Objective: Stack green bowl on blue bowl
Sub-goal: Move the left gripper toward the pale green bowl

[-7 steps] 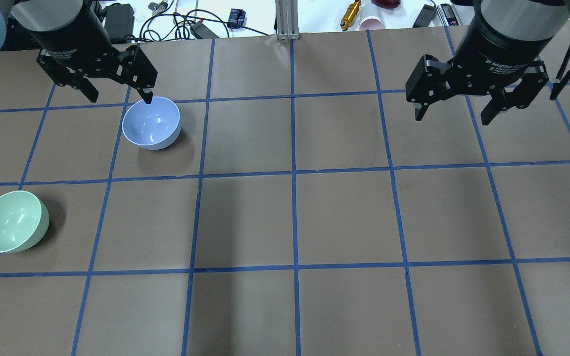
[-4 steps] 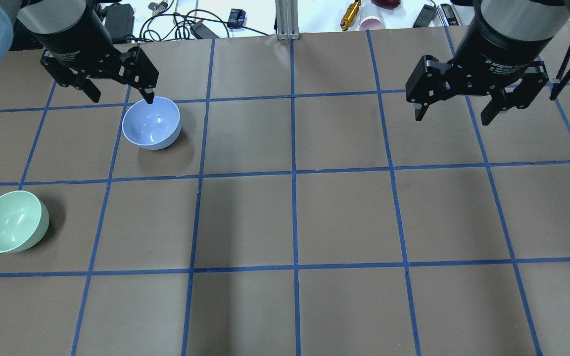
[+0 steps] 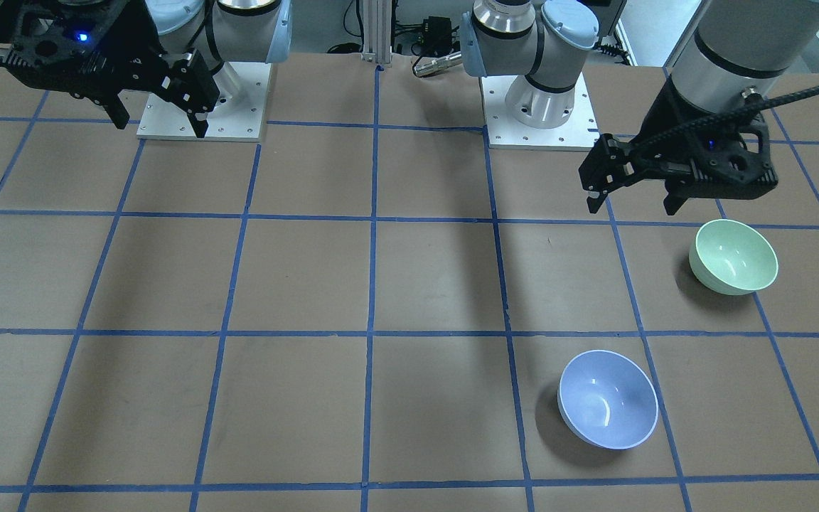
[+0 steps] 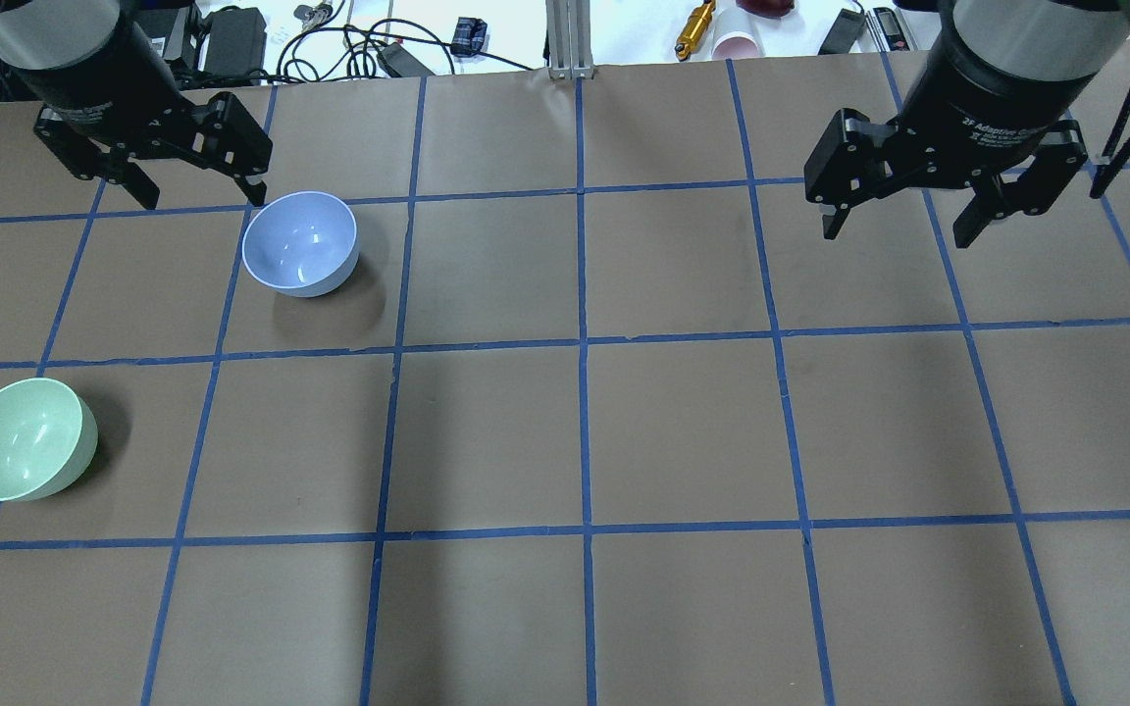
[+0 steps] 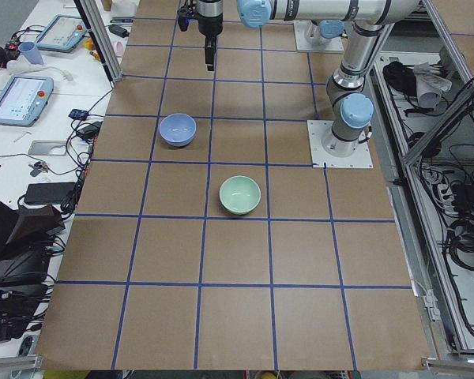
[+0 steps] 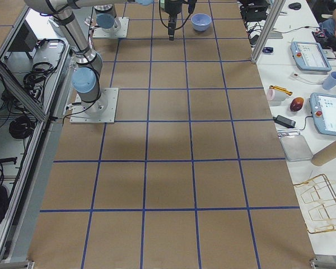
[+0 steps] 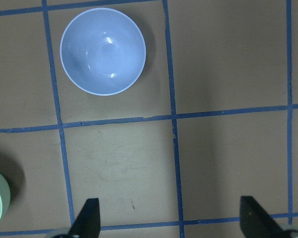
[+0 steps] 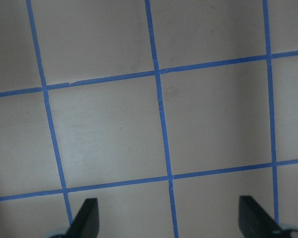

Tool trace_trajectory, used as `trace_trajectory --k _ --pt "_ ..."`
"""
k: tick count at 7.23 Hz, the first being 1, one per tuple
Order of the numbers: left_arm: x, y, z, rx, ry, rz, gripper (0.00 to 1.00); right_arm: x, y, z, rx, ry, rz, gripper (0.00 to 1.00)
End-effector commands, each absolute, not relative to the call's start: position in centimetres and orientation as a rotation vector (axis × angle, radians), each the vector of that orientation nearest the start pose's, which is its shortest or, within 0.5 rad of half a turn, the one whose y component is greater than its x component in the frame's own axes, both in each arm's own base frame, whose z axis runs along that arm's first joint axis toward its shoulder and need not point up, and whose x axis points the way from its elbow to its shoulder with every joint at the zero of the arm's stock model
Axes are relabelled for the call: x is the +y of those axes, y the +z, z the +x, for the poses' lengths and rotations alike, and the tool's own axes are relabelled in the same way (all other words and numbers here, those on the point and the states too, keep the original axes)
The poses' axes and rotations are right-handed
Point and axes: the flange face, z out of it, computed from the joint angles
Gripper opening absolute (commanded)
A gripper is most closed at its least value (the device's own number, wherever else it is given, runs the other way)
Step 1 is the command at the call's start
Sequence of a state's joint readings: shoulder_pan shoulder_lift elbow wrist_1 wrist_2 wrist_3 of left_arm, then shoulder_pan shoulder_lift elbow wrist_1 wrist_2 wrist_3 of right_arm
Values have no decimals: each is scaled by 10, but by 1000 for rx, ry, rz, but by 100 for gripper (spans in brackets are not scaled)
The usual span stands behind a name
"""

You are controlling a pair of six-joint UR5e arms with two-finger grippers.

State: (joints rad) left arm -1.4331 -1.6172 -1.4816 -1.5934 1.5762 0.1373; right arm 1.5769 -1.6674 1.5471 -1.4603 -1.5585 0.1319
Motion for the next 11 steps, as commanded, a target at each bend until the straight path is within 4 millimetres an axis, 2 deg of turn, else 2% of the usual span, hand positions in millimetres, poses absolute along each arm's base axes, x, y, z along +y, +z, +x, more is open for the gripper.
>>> trace_trajectory --k 1,2,3,4,5,6,7,9,11 --pt "-528 504 -5 3131 -3 69 100 -448 534 137 3122 -15 197 100" --pt "-531 498 36 3134 11 -4 100 -448 534 137 3123 -13 197 100" --pt "-529 494 74 3138 25 24 100 -448 534 137 3123 -13 197 100" --pt "-520 470 126 3163 79 140 100 -448 534 137 3122 -15 197 100" --pt "-501 444 190 3177 68 88 100 -448 534 137 3122 -15 197 100" --pt "-490 424 222 3173 59 129 100 -448 534 137 3123 -13 197 100" --pt "-491 401 239 3145 23 267 100 -448 534 137 3123 -13 197 100" --pt "-456 346 301 3220 103 222 100 -448 534 137 3123 -11 197 100" --pt "-459 298 329 3160 36 265 100 -448 534 137 3122 -15 197 100"
